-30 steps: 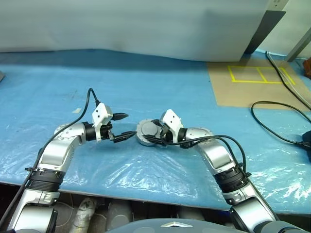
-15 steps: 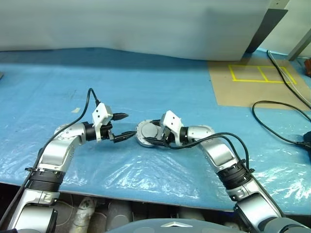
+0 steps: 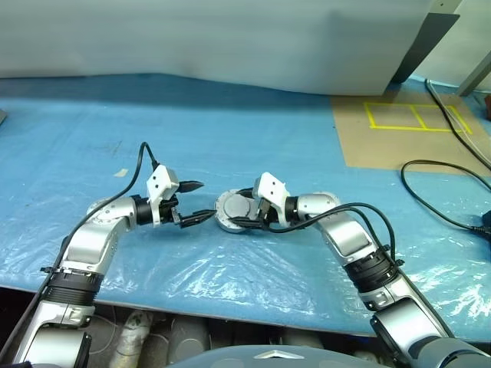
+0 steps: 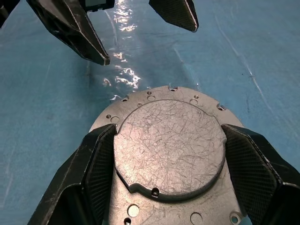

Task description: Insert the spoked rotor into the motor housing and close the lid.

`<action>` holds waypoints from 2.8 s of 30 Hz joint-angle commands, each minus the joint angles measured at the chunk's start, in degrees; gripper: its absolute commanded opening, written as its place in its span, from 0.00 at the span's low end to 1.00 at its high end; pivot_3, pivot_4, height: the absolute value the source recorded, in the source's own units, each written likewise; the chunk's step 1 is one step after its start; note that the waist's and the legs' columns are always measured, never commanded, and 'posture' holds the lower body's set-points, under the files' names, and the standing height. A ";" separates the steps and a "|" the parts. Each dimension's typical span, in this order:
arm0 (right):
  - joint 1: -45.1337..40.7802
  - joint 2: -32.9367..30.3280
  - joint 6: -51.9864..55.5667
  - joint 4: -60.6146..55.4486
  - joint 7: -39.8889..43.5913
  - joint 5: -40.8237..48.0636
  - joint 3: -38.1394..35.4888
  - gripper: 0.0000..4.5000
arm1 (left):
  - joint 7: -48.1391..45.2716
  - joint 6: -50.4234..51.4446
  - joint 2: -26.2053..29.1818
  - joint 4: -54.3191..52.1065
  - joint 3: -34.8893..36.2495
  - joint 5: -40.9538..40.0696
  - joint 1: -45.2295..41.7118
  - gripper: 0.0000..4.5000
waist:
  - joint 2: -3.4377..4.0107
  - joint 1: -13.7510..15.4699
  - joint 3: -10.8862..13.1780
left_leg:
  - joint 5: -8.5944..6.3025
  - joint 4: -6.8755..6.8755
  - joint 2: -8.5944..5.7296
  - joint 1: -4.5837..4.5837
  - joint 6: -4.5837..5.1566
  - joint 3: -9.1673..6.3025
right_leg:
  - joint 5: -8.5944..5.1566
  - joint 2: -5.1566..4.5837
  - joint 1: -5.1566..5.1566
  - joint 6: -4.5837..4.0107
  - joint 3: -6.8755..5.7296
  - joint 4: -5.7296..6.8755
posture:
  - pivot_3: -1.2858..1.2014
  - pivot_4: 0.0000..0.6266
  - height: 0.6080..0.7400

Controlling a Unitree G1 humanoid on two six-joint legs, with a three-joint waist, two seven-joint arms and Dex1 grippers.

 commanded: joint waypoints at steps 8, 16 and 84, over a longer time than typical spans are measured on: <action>2.00 -1.31 -5.31 2.59 -0.61 -5.81 5.34 0.71 | 0.17 -0.31 0.64 -3.47 0.68 -0.45 1.55 1.00 | 0.00 -0.09 0.00 | 0.00 0.03 0.01 0.08 0.00 0.00 | -0.01 0.00 0.05 -0.01 0.00 0.03 | 0.52 0.24 1.00; 1.28 2.50 -5.95 3.85 -5.15 -3.93 1.22 0.71 | 0.26 -0.18 0.69 -3.80 0.71 -0.48 2.01 1.00 | 0.00 -0.40 0.00 | 0.00 0.16 0.03 0.35 0.01 0.02 | -0.12 0.01 0.17 -0.28 0.10 0.13 | 0.52 0.24 1.00; -2.74 6.12 0.67 4.81 -6.86 -2.41 3.10 0.71 | -4.25 1.11 5.22 -2.14 3.41 -2.92 1.39 1.00 | -0.07 0.05 0.06 | 0.01 0.52 0.03 -0.20 0.00 -0.08 | 0.05 0.00 -0.30 -0.06 0.01 0.70 | 0.52 0.24 1.00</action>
